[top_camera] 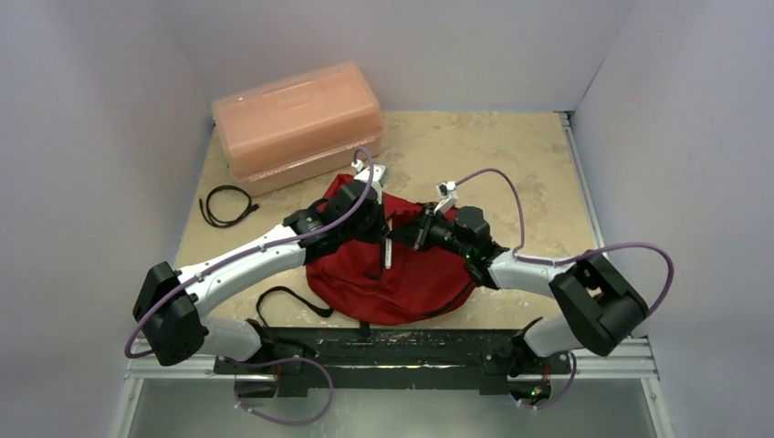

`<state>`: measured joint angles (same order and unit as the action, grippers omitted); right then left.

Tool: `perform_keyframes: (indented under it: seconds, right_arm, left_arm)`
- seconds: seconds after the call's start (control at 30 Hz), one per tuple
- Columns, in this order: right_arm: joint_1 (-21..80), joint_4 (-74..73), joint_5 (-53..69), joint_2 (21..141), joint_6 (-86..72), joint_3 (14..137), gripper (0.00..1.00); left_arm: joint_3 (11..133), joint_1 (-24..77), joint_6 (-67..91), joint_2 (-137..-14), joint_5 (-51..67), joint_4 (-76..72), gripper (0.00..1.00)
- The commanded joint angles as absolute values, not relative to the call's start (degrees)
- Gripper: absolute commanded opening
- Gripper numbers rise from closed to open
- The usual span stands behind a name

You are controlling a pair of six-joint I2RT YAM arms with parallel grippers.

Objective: Pack the student bag
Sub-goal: Place the stationery in the student bag.

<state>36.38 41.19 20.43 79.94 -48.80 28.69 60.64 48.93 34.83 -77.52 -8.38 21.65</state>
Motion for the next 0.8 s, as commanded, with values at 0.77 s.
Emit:
perform_keyframes:
  seconds: [0.77]
  right_arm:
    - [37.48, 41.88, 20.92, 89.62, -52.55, 36.29, 0.14]
  left_arm:
    - [63.38, 50.65, 32.59, -75.26, -8.52, 22.41, 0.0]
